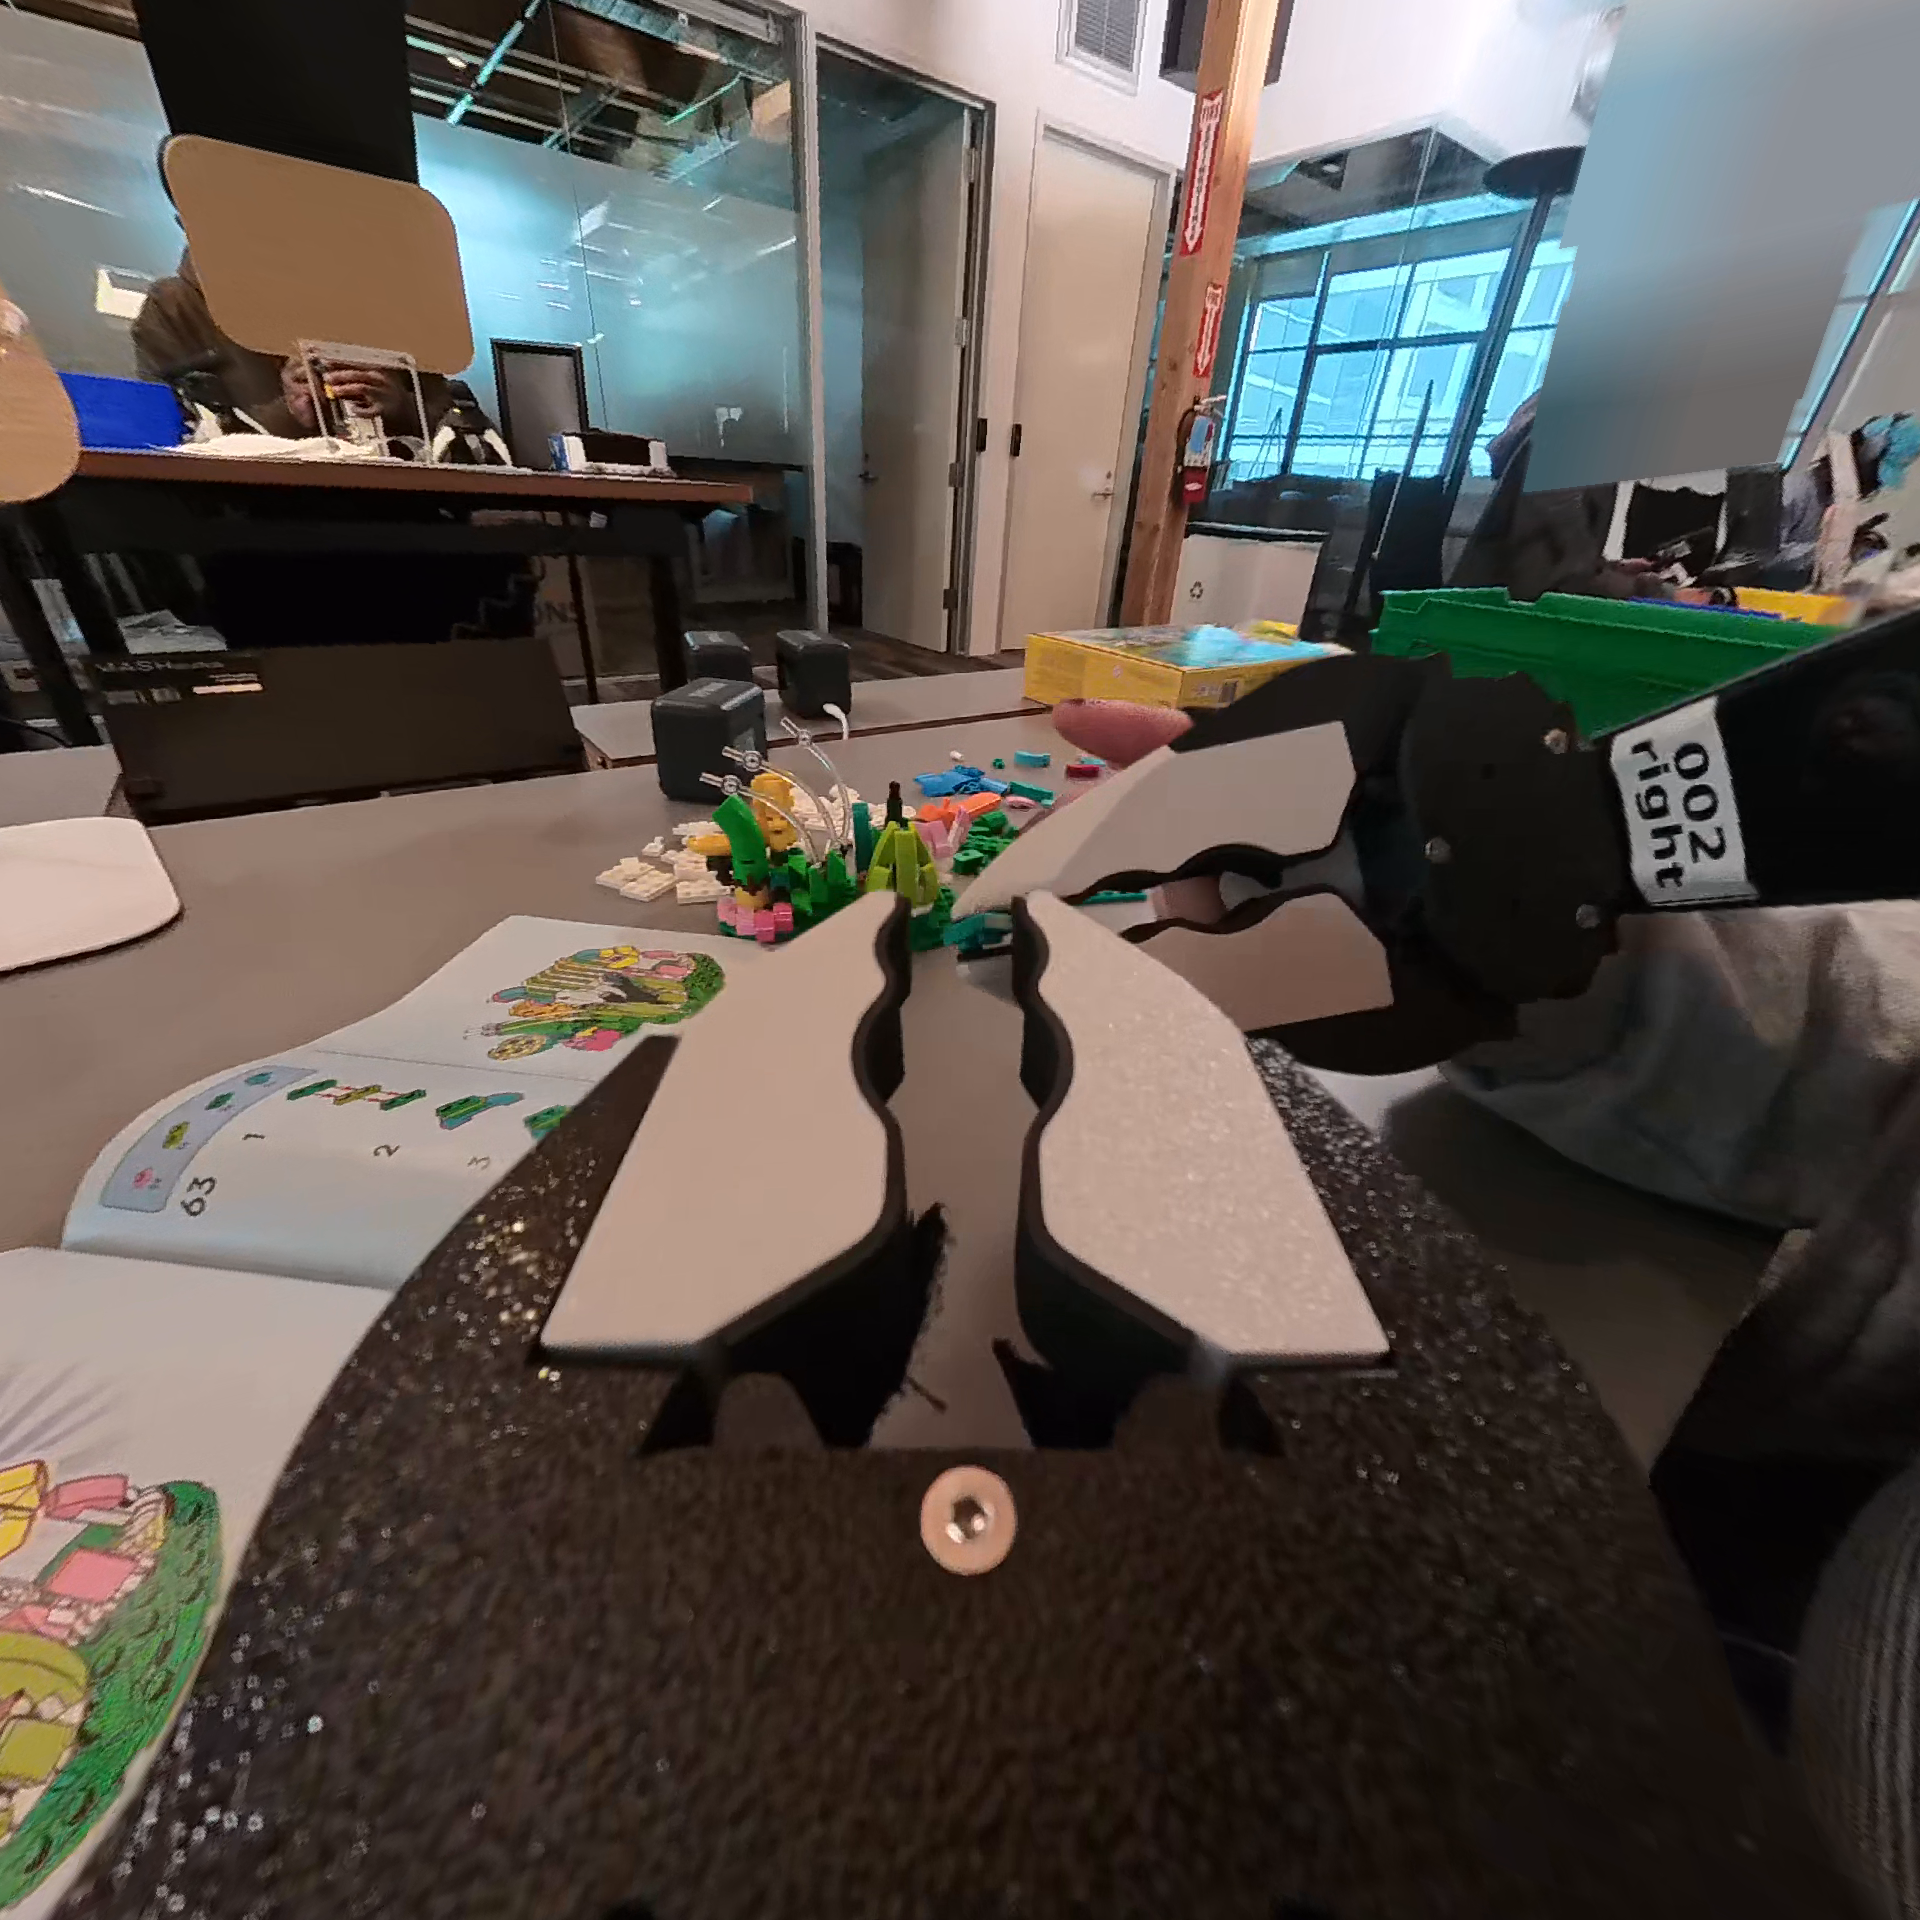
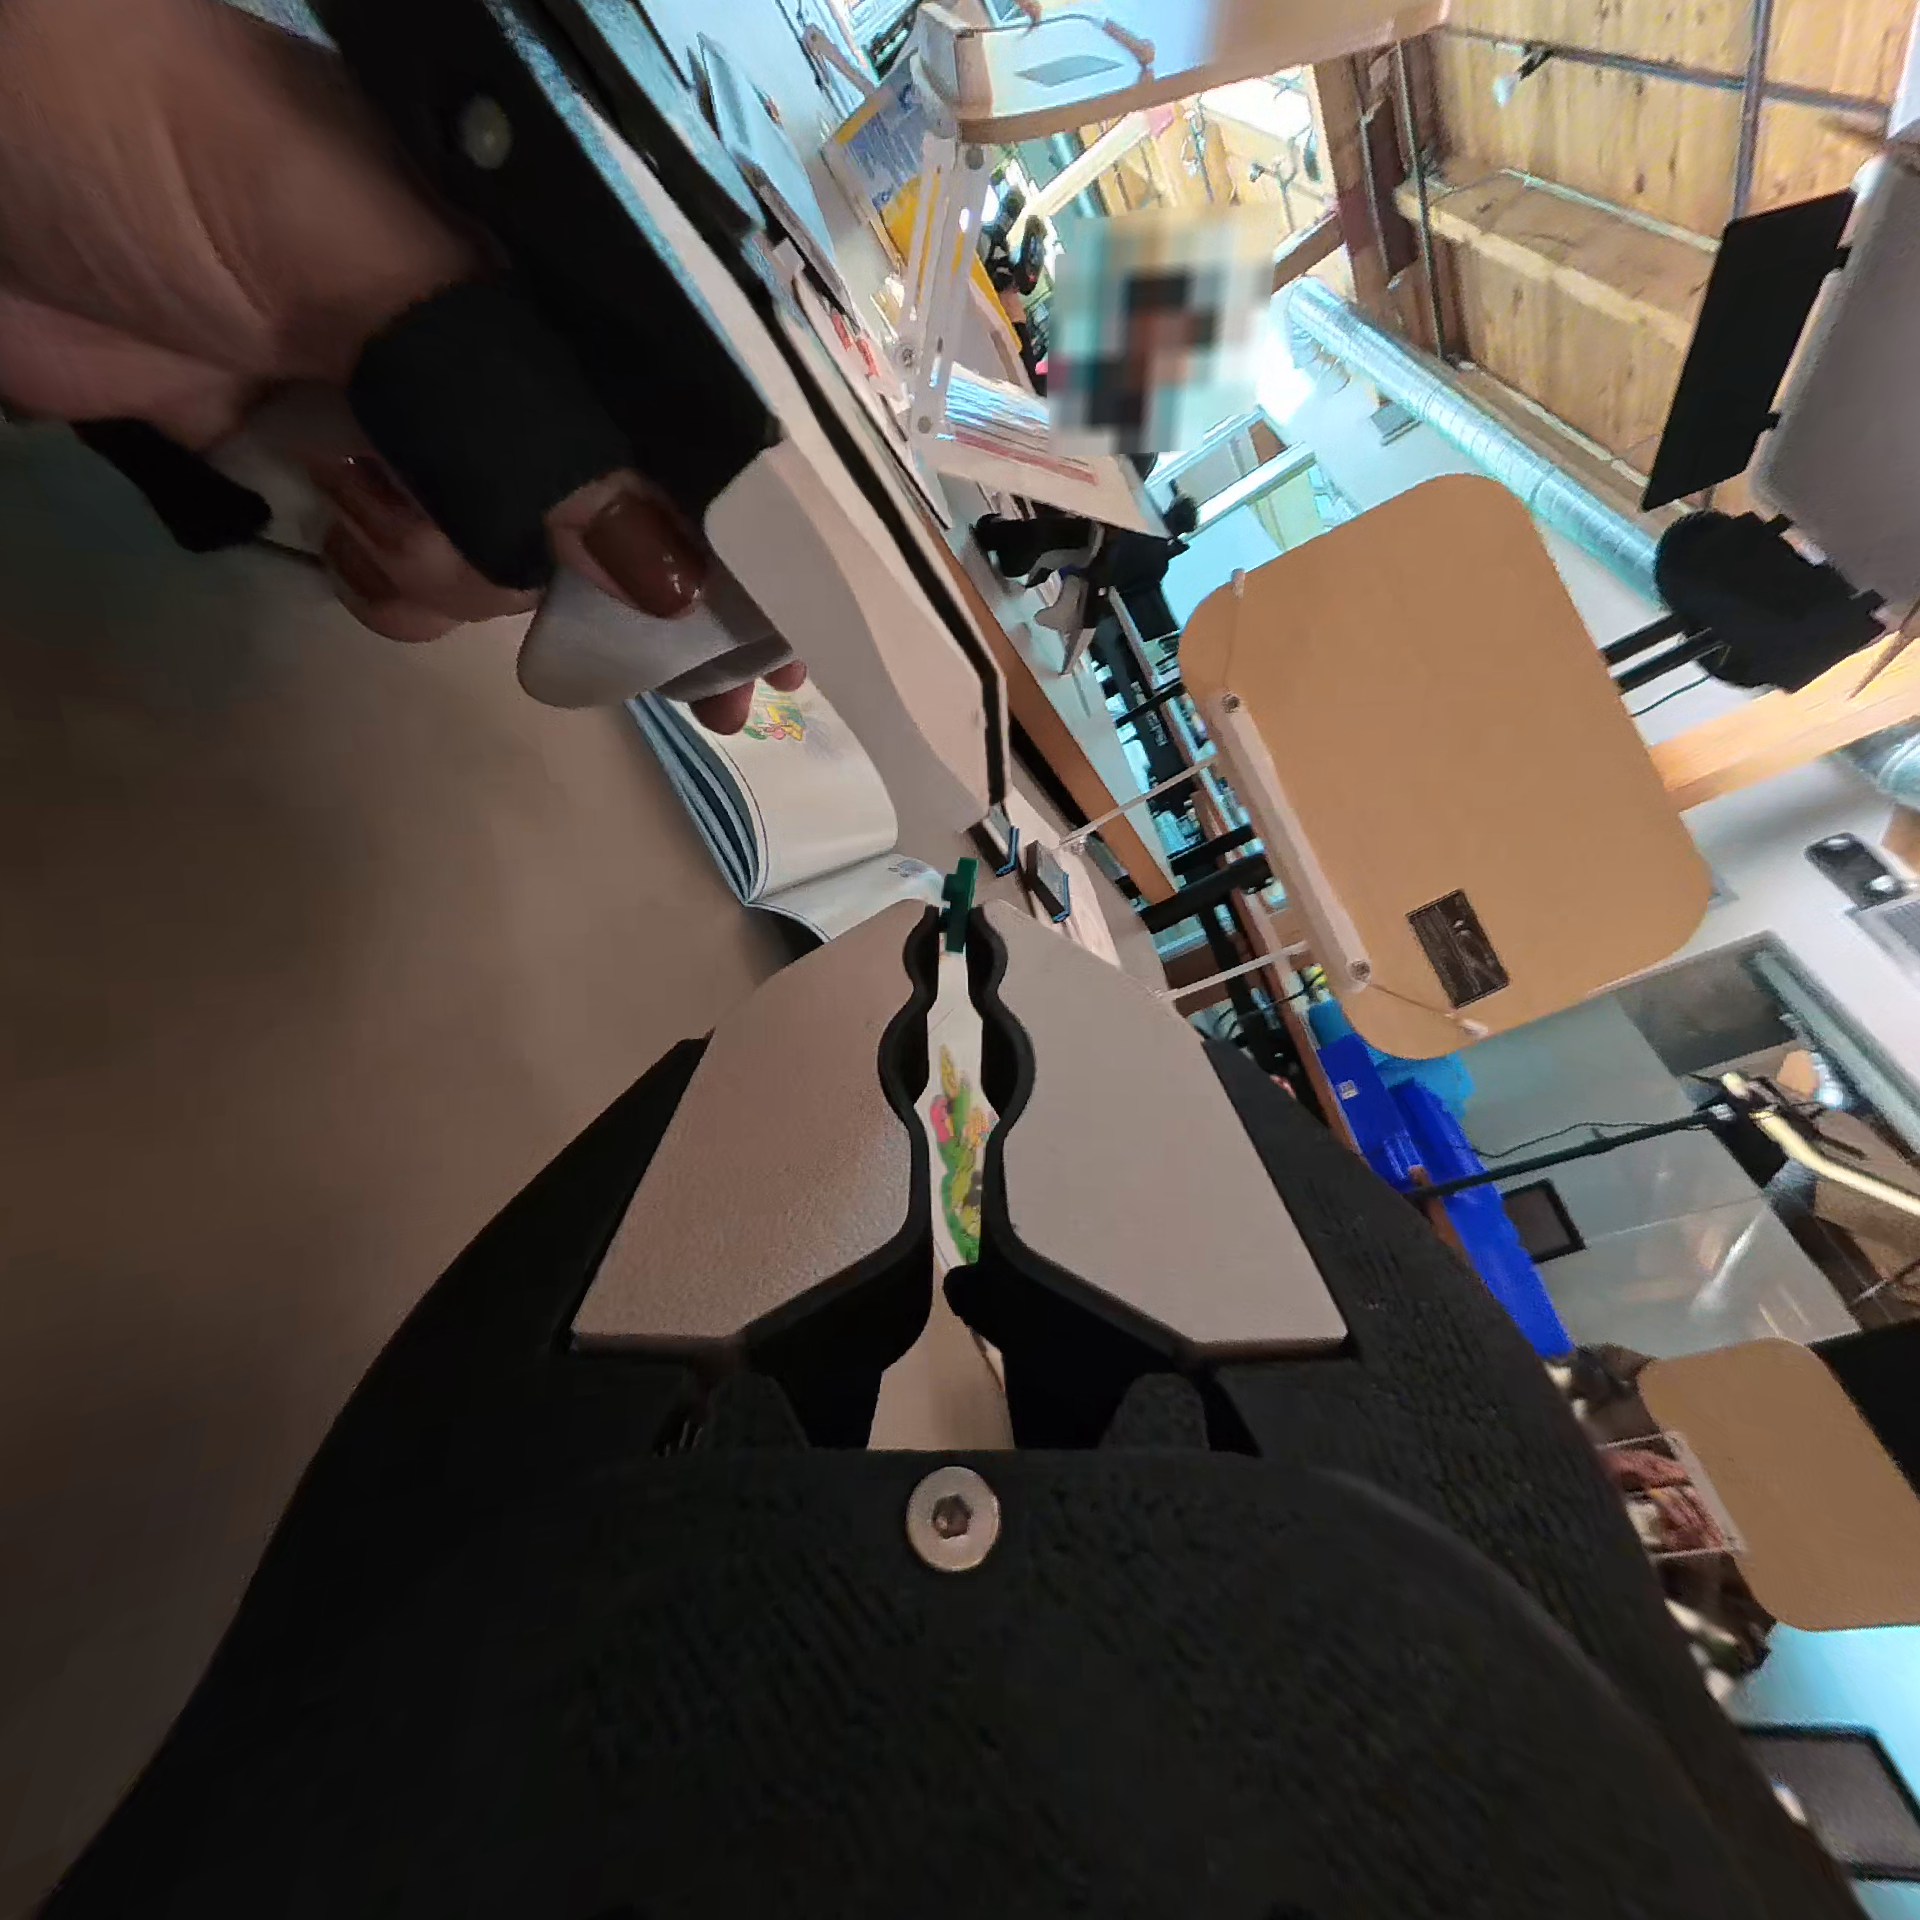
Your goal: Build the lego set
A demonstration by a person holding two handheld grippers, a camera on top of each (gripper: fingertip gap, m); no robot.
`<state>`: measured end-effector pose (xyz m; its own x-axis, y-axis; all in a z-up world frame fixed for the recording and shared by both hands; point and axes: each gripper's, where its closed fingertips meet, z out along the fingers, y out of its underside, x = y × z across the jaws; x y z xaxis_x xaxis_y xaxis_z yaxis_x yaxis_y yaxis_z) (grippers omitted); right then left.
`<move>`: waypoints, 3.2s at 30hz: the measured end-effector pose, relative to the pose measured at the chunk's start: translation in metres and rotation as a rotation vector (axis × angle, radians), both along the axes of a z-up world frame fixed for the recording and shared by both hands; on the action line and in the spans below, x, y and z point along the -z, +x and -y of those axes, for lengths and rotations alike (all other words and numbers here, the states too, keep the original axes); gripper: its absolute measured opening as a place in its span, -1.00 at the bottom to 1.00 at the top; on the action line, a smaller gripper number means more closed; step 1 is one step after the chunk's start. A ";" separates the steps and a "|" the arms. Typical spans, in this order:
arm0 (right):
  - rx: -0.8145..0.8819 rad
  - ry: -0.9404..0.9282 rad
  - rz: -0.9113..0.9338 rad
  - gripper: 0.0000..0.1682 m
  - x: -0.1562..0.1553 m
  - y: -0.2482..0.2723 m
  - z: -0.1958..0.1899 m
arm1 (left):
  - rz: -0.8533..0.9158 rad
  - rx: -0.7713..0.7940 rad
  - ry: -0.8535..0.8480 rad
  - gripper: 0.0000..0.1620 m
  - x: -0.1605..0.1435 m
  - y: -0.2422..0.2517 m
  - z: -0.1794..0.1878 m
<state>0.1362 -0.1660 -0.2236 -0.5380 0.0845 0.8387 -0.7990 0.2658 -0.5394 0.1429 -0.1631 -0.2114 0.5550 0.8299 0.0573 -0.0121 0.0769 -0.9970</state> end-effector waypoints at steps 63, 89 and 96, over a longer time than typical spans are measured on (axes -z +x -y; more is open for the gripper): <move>0.200 0.038 -0.809 -0.96 -0.008 0.000 -0.002 | 0.384 0.218 0.521 -0.94 0.008 -0.005 -0.011; -0.014 -0.034 0.202 -0.87 -0.002 -0.002 -0.009 | -0.028 0.024 -0.365 -0.96 0.013 0.003 0.003; -0.308 0.068 0.738 -0.81 0.001 0.036 -0.013 | -0.229 0.090 -0.686 -0.96 0.025 0.019 -0.009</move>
<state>0.1720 -0.1533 -0.2250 -0.9466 -0.1972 0.2551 -0.2852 0.1429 -0.9478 0.1614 -0.1542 -0.2364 0.5583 0.5880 -0.5854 -0.2493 -0.5540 -0.7943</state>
